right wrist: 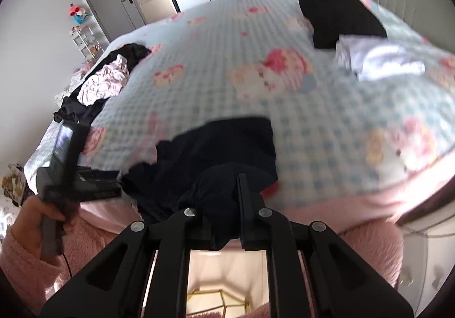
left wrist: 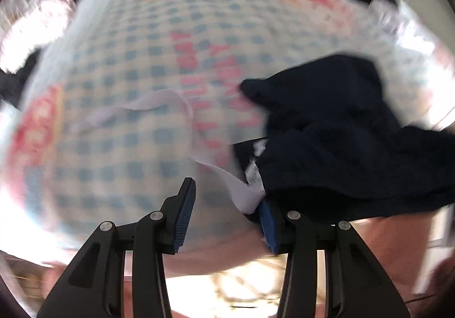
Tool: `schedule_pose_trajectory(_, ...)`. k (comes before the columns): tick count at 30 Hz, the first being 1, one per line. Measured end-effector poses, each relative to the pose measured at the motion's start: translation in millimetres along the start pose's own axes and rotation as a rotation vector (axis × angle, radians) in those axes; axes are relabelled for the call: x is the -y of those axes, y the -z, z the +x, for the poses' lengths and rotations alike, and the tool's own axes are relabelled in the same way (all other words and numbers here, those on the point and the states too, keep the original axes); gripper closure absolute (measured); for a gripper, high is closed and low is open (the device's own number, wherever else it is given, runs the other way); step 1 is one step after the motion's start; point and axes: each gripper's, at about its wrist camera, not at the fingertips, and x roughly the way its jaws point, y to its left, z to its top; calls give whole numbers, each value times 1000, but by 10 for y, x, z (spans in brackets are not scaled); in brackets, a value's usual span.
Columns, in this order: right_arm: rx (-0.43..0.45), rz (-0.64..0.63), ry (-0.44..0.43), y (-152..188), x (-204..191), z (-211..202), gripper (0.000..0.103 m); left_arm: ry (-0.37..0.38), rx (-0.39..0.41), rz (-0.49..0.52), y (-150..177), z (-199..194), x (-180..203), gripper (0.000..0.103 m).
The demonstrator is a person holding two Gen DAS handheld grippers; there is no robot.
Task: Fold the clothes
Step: 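Swing the held pants up and lay them flat on the bed with both grippers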
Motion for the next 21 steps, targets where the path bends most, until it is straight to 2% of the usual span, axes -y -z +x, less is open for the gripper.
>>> schedule_pose_trajectory(1,-4,6,-5,24,4,5,94,48,-5,-26,-27,29,-16,54)
schedule_pose_trajectory(4,-11,18,-25,71,0,5,94,47,-9,-9,-36,187,79,56)
schedule_pose_trajectory(6,-3,13,-24,79,-11,-19,94,44,-2,-7,16,249,125,88)
schedule_pose_trajectory(9,2,-4,-22,22,-6,-3,94,-14,59,12,-23,121,146,97)
schedule_pose_trajectory(11,8,-25,-13,-171,-16,34,94,-44,127,26,-263,-181,93,97)
schedule_pose_trajectory(13,42,-59,17,-514,-57,39,94,-72,240,50,-596,-701,91,97)
schedule_pose_trajectory(16,208,-56,-35,-1134,-205,-349,94,-126,471,115,-991,-1732,214,97)
schedule_pose_trajectory(18,341,-60,-42,-1403,-329,-681,94,-143,627,147,-1096,-2438,296,97)
schedule_pose_trajectory(21,540,-65,-13,-1572,-503,-1117,94,-156,754,169,-1011,-2966,324,96)
